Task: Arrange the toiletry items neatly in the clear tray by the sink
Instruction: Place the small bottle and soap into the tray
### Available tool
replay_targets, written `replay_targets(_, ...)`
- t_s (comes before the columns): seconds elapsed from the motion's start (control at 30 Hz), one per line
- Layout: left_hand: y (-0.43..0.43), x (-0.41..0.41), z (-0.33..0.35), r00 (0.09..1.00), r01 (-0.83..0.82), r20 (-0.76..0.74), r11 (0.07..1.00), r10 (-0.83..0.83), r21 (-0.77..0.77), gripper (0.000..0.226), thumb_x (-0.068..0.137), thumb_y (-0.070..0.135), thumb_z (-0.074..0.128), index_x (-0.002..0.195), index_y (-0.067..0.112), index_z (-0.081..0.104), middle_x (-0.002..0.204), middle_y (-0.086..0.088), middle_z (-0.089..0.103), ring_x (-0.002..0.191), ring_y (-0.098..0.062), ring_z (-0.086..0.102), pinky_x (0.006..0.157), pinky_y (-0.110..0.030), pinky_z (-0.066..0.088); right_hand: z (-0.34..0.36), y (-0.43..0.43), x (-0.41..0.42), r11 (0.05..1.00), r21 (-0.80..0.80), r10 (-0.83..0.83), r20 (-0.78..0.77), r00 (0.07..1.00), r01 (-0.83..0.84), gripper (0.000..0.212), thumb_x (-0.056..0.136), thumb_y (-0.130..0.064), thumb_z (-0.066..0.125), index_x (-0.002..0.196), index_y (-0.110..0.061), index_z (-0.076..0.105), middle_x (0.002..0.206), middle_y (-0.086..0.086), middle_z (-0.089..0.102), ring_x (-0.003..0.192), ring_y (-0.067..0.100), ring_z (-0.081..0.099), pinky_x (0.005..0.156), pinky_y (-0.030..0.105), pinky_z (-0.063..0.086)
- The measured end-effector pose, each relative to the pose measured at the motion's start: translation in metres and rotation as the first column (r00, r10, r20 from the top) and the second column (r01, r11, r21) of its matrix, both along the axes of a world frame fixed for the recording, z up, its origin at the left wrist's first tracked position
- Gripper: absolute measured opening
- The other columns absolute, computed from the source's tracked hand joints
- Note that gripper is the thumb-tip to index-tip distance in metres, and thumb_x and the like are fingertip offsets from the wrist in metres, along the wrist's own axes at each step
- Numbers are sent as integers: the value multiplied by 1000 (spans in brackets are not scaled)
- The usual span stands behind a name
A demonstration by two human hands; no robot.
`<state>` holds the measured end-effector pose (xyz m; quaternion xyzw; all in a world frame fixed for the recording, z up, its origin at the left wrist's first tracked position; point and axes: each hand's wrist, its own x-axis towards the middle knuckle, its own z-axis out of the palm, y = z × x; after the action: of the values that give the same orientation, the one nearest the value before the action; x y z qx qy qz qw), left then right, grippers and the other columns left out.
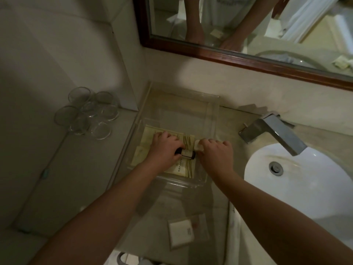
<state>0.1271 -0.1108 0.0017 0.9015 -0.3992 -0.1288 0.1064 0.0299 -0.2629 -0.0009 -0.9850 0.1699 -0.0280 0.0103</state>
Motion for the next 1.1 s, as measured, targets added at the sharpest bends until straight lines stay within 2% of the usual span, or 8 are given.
replay_targets(0.17, 2, -2, -2, 1000, -13, -12, 1000, 13, -15, 33, 82, 41, 61, 114, 35, 60, 112, 9, 60, 110, -20, 43, 100, -42, 27, -4, 0, 1, 998, 39, -51, 37, 998, 49, 20, 88, -36, 62, 72, -24, 58, 66, -5, 65, 55, 16, 57, 65, 30, 34)
replay_targets(0.43, 1, -6, -1, 999, -32, -43, 999, 31, -29, 33, 84, 38, 61, 117, 35, 59, 119, 9, 58, 113, -20, 43, 100, -41, 28, -8, 1, 3, 992, 73, -109, 30, 994, 107, 18, 87, -36, 62, 74, -24, 58, 68, -5, 65, 56, 17, 55, 63, 32, 38)
replay_targets(0.63, 6, -3, 1, 996, -67, -61, 996, 63, -53, 33, 84, 39, 61, 117, 36, 60, 122, 9, 58, 114, -20, 43, 100, -40, 28, -3, 1, -16, 961, 225, -190, 110, 976, 162, 6, 88, -31, 63, 88, -27, 59, 83, -10, 62, 69, 11, 55, 69, 31, 44)
replay_targets(0.73, 7, -4, 2, 996, -59, -67, 997, 55, -49, 33, 84, 38, 62, 117, 36, 59, 122, 8, 58, 115, -21, 43, 99, -40, 29, 2, 1, -32, 932, 302, -250, 130, 960, 202, 8, 88, -29, 63, 94, -25, 61, 89, -10, 61, 76, 10, 56, 73, 28, 43)
replay_targets(0.97, 8, -2, 1, 995, -67, -73, 996, 63, -65, 33, 84, 35, 64, 117, 35, 60, 121, 7, 59, 114, -21, 44, 97, -39, 33, 6, -3, -65, 867, 424, -366, 191, 911, 260, 9, 85, -25, 68, 90, -24, 61, 79, -10, 58, 66, 7, 55, 67, 29, 48)
replay_targets(1.1, 10, -3, -3, 994, -95, -70, 992, 89, -85, 40, 79, 37, 68, 119, 34, 60, 121, 4, 60, 112, -23, 45, 95, -39, 39, 8, -2, -86, 838, 460, -416, 187, 890, 294, 13, 85, -26, 67, 96, -22, 62, 82, -7, 63, 67, 12, 59, 67, 33, 54)
